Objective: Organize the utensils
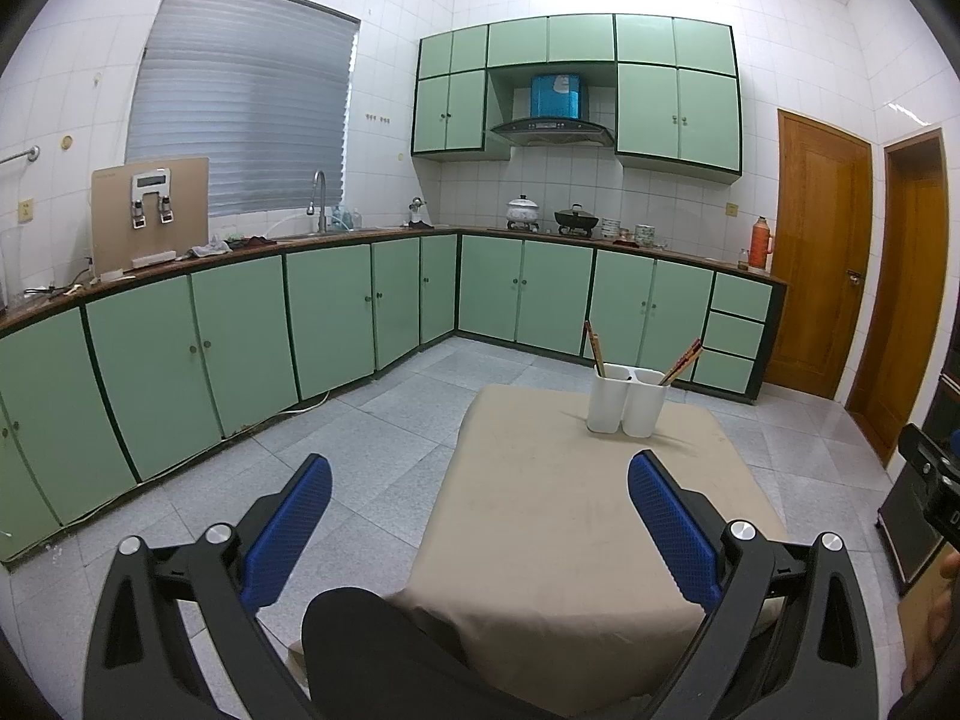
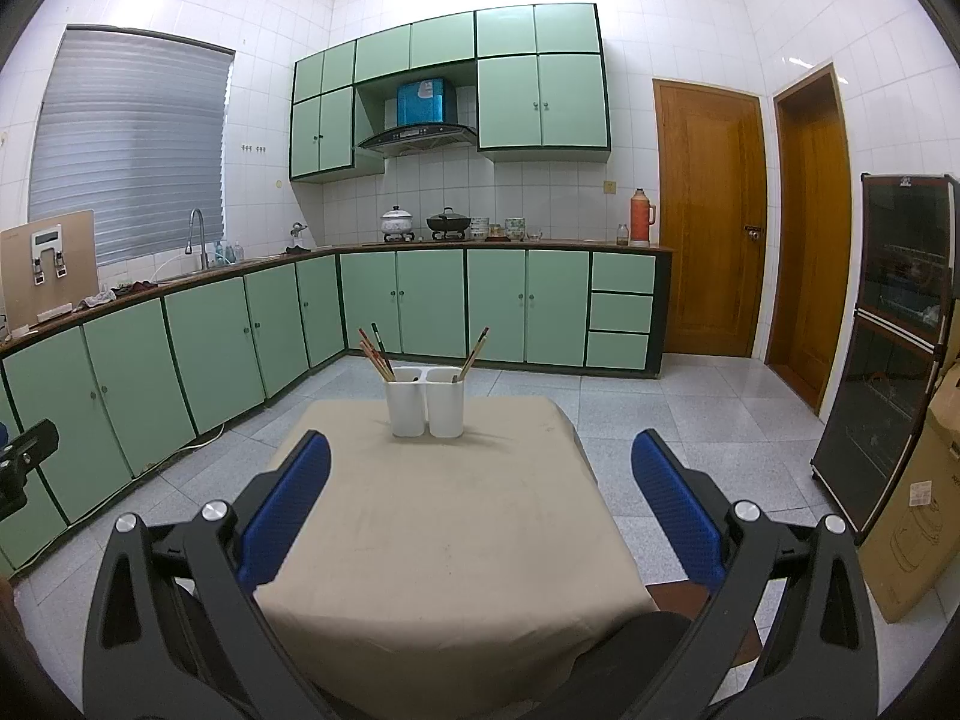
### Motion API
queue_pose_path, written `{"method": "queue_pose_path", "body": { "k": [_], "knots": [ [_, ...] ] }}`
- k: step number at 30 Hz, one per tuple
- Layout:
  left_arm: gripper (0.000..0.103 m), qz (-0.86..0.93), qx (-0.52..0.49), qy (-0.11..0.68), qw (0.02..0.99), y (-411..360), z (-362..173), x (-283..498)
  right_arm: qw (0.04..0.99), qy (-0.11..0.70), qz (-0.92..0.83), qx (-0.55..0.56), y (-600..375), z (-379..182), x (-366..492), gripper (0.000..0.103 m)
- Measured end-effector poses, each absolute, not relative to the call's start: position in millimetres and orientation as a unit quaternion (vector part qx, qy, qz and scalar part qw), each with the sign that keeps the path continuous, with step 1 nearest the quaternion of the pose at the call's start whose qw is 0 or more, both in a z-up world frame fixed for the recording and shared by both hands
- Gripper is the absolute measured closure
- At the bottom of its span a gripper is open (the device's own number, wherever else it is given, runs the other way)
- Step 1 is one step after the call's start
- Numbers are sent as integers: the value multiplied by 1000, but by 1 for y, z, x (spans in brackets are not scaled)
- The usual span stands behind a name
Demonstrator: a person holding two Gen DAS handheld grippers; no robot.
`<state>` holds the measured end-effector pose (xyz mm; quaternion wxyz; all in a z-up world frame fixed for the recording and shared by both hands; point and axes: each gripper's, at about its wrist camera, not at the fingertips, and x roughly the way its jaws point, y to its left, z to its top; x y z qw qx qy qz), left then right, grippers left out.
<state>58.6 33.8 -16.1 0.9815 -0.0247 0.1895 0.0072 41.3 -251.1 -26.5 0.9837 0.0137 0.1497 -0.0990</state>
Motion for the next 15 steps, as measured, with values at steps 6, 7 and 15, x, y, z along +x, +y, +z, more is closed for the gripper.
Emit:
{"method": "queue_pose_path", "body": {
  "k": [6,7,15],
  "knots": [
    [6,8,-25,190,982,35,-15,61,984,150,-100,15,-251,-28,42,6],
    [6,8,-25,190,981,35,-15,61,984,150,-99,14,-251,-28,42,6],
    [6,10,-28,188,982,38,-15,59,984,150,-100,15,-251,-29,41,6]
  ]
}}
